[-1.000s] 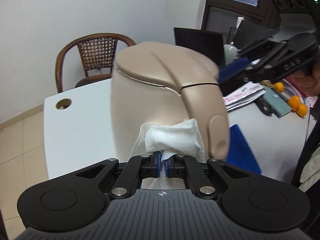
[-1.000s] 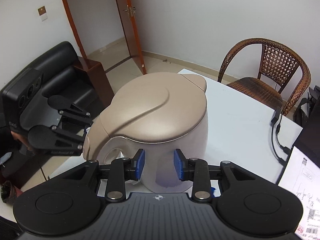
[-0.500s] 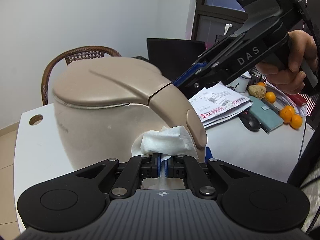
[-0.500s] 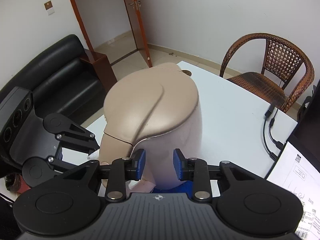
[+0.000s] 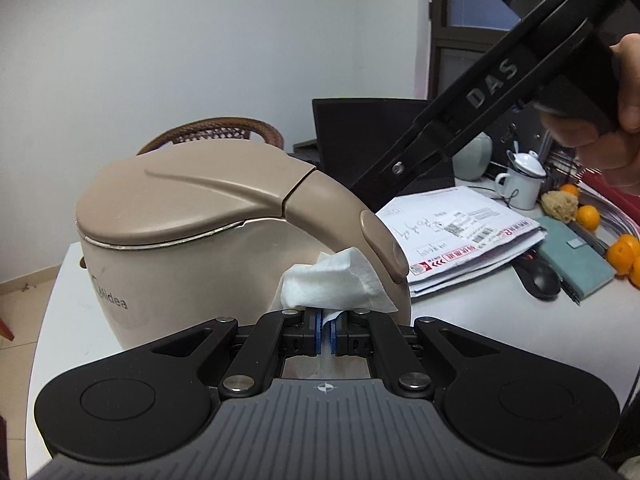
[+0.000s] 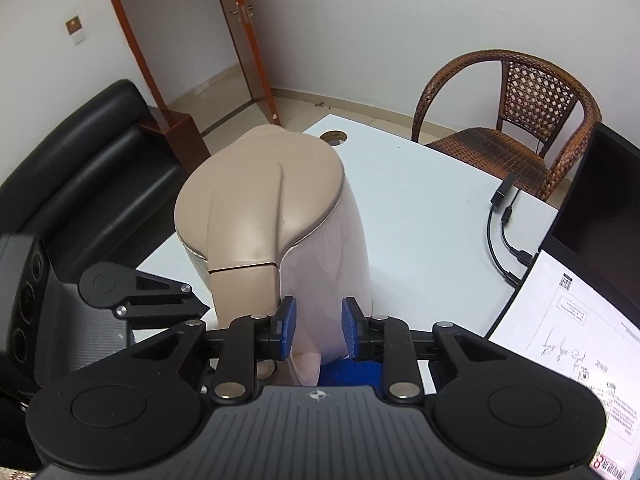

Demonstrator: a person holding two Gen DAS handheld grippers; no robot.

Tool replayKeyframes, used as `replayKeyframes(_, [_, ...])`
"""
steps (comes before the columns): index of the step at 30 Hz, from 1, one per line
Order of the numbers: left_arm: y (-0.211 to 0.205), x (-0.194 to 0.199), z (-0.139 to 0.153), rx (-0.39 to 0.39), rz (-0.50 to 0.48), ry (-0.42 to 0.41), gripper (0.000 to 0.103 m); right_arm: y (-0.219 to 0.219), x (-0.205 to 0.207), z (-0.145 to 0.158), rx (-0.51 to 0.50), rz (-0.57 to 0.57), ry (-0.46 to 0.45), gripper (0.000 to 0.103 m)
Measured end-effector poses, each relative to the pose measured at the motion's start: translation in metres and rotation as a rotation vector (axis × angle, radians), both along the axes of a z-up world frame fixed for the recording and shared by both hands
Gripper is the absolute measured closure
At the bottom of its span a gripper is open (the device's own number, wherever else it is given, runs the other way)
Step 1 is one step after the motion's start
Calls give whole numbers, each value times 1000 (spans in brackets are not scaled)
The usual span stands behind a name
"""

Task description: Clean container

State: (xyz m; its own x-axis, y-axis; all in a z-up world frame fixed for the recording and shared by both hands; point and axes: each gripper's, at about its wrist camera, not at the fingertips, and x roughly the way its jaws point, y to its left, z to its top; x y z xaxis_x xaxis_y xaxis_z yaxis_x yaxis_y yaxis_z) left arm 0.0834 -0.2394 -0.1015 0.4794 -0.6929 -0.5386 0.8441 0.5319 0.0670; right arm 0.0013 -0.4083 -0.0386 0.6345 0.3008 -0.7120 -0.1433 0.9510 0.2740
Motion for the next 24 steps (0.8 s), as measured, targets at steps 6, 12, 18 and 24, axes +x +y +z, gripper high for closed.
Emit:
replayKeyframes(6, [3,-9,-3,-12,33,-26,98,0,-8,10,49,42,-1,75])
replayKeyframes(12, [16,-26,-20,41,43,-57,98,21,0,13,7,79,10,70])
replayKeyframes(18, [22,-23,-39,21,112,-9,98,42,5,19,-75,69,35,64])
replayKeyframes(24, [32,-3,-52,-85,178,186,98,59,5,19,-143,57,61,61])
